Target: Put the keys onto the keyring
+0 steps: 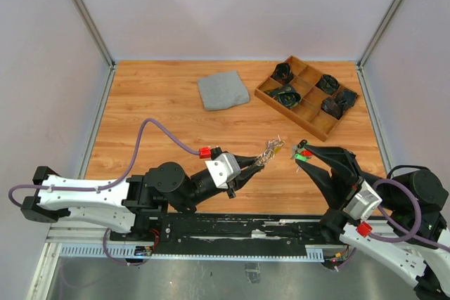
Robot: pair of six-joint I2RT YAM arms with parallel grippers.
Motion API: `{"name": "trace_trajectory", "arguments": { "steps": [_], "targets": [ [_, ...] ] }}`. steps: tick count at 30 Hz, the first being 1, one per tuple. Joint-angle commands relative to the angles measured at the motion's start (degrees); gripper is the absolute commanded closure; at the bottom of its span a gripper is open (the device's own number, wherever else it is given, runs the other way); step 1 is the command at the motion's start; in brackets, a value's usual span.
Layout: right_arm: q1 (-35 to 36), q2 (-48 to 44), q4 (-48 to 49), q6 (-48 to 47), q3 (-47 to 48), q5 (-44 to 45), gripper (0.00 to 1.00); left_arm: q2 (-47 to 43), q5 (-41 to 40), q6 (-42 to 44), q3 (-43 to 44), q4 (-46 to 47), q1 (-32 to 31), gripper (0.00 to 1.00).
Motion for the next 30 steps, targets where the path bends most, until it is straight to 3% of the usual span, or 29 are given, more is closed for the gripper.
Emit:
{"name": "trace_trajectory", "arguments": {
  "steps": [1, 7, 13, 22, 30],
  "targets": [
    [-0.46, -0.66, -1.11, -2.11, 2.21, -2.07, 0.58, -1.31, 4.77, -3.12, 1.57, 1.83, -0.35, 0.99],
    [-0.47, 0.19, -1.79, -0.18, 4.20, -5.85, 0.60, -0.98, 8.44, -4.51, 2.76, 1.40, -0.39, 0.99],
    [-0.57, 0.68, -0.45, -0.74, 4.39, -6.79, 0.61, -0.02, 5.56, -5.87, 3.42, 1.98, -0.39, 0.99],
    [-0.73, 2.13, 4.62, -4.45, 2.05, -5.02, 0.64, 2.36, 3.56, -5.62, 4.80, 1.27, -0.34, 0.99],
    [-0.77, 4.24, 1.42, -11.02, 2.22, -5.44, 0.66, 3.33, 1.84, -5.49, 5.58, 0.72, -0.35, 1.00]
  ]
}}
